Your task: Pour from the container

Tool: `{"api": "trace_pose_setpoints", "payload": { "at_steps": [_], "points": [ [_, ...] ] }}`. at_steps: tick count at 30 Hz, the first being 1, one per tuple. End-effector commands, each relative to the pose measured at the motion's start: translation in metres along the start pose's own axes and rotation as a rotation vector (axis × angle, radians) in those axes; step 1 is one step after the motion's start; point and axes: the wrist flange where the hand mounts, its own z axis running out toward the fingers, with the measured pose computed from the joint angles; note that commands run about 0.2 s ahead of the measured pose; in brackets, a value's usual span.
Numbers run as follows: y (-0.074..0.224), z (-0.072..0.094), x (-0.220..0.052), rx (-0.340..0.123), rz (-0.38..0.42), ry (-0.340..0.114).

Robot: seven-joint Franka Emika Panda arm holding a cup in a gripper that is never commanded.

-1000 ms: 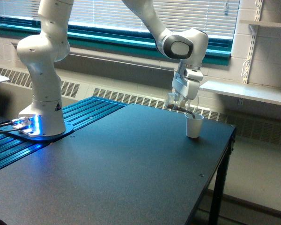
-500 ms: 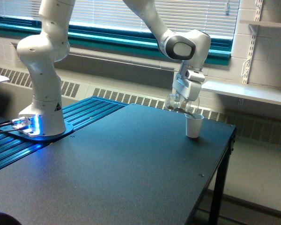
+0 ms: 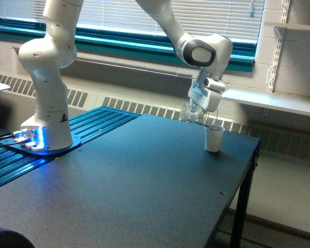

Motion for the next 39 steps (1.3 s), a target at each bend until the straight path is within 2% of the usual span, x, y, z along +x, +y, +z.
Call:
{"api": "trace_pose_setpoints", "payload": {
  "at_steps": [1,18,28,39],
  "points": [
    [-0.003,-0.005,-0.001,-0.011,-0.029,0.007],
    [-0.01,-0.013,0.0,-0.013,-0.05,0.019],
    [-0.008,-0.012,-0.001,-0.017,-0.063,0.016],
    [-0.009,-0.019,-0.01,0.002,-0.086,0.043]
  ]
}}
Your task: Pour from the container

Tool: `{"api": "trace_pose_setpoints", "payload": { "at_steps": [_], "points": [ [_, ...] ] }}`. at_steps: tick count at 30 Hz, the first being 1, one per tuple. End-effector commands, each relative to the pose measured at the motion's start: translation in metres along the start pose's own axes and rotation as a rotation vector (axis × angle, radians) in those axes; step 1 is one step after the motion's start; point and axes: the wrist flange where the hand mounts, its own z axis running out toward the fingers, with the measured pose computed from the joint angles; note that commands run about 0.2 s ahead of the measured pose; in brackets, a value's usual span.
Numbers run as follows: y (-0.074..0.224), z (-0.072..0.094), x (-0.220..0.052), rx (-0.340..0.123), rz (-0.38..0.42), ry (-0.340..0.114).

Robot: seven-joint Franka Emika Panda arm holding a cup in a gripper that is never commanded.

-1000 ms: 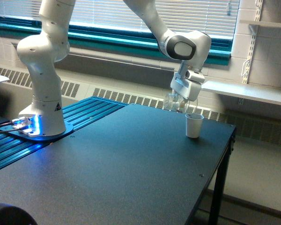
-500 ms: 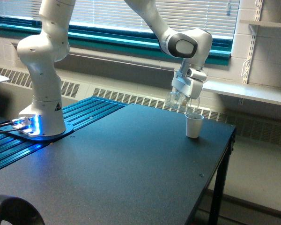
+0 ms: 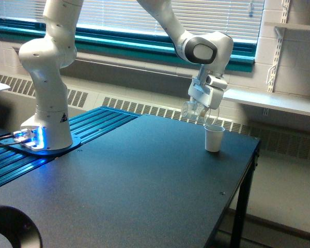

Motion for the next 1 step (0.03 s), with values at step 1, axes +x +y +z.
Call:
{"api": "trace_pose_setpoints", "payload": {
  "at_steps": [1],
  "points": [
    [-0.0008,-0.0107,-0.0076,0.008,-0.035,0.032]
  ]
}}
